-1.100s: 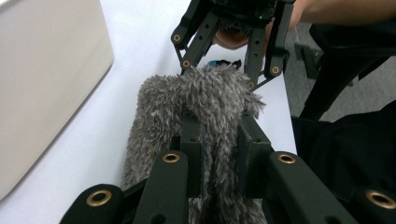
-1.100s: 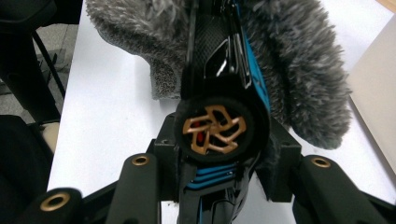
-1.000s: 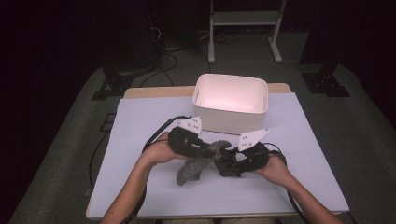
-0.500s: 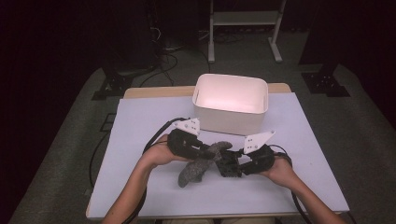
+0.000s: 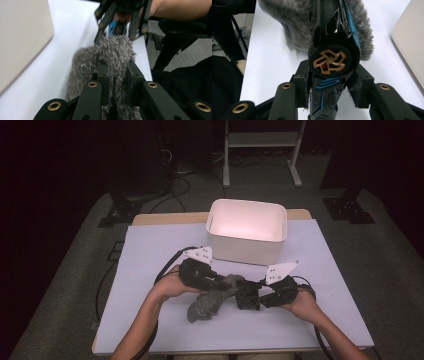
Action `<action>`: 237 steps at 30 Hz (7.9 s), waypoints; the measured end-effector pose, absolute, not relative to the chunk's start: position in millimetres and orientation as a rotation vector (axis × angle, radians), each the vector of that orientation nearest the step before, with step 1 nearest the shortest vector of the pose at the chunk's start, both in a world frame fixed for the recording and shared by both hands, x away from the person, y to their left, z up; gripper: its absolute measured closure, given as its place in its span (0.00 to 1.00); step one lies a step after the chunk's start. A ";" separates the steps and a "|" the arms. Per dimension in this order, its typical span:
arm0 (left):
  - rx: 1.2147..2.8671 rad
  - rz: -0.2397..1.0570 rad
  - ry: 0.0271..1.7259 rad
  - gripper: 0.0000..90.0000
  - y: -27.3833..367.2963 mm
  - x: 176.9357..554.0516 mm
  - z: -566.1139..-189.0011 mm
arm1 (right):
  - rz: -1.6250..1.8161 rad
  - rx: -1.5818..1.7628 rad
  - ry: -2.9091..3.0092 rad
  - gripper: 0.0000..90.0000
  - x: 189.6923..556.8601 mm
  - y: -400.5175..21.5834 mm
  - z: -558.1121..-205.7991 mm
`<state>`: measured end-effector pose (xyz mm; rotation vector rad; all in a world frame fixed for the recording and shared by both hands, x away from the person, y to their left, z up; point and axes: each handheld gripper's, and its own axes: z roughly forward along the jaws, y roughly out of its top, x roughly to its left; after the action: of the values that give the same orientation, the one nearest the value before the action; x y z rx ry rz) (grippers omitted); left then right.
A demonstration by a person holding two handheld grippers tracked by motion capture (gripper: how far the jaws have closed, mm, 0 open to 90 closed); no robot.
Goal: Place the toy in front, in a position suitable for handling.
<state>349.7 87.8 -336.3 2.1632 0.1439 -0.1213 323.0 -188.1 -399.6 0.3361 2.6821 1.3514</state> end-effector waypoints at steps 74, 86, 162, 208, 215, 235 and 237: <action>2.191 -0.143 0.110 0.89 77.2 350.3 -332.2 | 1.366 0.330 2.663 0.62 321.5 -172.3 -404.0; 2.194 -0.089 0.131 0.89 101.8 345.0 -316.5 | 1.441 0.286 2.686 0.62 330.5 -133.3 -401.0; 2.320 -0.146 0.117 0.87 61.0 346.0 -364.7 | 1.207 0.240 2.839 0.62 328.8 -156.4 -441.8; 2.469 -0.115 0.085 0.89 35.1 346.3 -372.2 | 1.335 0.363 2.749 0.72 317.0 -190.7 -446.4; 2.457 -0.143 -0.022 0.89 -1.4 340.6 -371.8 | 1.336 0.364 2.741 0.72 316.7 -188.3 -447.6; 2.470 -0.043 0.202 0.88 92.5 343.8 -371.6 | 1.330 0.363 2.742 0.72 316.9 -187.7 -447.6; 2.457 -0.044 0.226 0.88 98.9 344.4 -373.5 | 1.331 0.365 2.743 0.72 317.1 -187.7 -447.8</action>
<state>344.4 98.9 -373.5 2.4573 0.2263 -0.0444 317.1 -187.7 -447.8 0.3648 2.7429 1.3310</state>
